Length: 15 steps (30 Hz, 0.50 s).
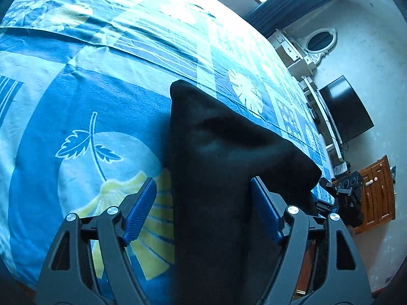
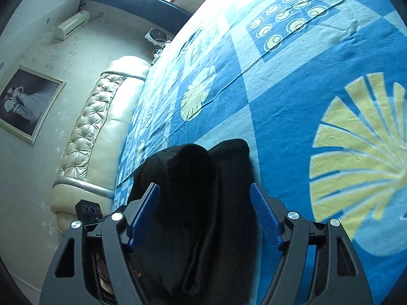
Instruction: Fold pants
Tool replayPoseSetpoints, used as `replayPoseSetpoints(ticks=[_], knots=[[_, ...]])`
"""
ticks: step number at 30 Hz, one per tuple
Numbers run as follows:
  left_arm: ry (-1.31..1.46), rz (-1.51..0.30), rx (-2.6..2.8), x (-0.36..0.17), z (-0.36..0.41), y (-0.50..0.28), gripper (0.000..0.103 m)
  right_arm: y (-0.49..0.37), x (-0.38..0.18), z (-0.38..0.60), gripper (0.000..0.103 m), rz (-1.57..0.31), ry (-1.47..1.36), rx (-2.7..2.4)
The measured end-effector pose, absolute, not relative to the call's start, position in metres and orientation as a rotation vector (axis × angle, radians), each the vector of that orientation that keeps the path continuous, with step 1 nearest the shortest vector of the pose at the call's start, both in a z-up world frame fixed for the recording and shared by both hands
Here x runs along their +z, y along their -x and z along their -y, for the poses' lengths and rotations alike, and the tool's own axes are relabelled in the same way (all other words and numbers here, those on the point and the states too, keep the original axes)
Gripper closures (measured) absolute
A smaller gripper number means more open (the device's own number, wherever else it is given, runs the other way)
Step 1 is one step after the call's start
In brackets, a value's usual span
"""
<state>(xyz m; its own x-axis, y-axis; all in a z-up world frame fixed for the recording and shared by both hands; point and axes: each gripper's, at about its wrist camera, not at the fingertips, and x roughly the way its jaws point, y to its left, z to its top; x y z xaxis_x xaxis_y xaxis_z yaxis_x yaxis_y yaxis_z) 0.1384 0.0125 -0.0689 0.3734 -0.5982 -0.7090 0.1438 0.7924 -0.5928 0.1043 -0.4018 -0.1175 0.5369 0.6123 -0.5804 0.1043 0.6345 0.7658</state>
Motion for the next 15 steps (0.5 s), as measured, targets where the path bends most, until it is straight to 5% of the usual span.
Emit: replayPoseSetpoints(ticks=[8,10,11,15], knots=[[0.445,-1.165,-0.556,-0.088,0.006,-0.178,0.02,-0.13,-0.133,0.39,0.029,-0.978,-0.871,0.388],[0.413,-1.166,-0.55,-0.089,0.012,-0.183,0.029,-0.132,-0.135,0.388,0.045,-0.998,-0.845,0.378],[0.398,-1.169,-0.553,-0.09,0.014,-0.186,0.048,-0.132,-0.137,0.388,0.051,-1.005,-0.84,0.374],[0.373,-1.163,-0.549,-0.086,0.016,-0.192,0.07,-0.125,-0.13,0.384,0.061,-0.972,-0.826,0.368]])
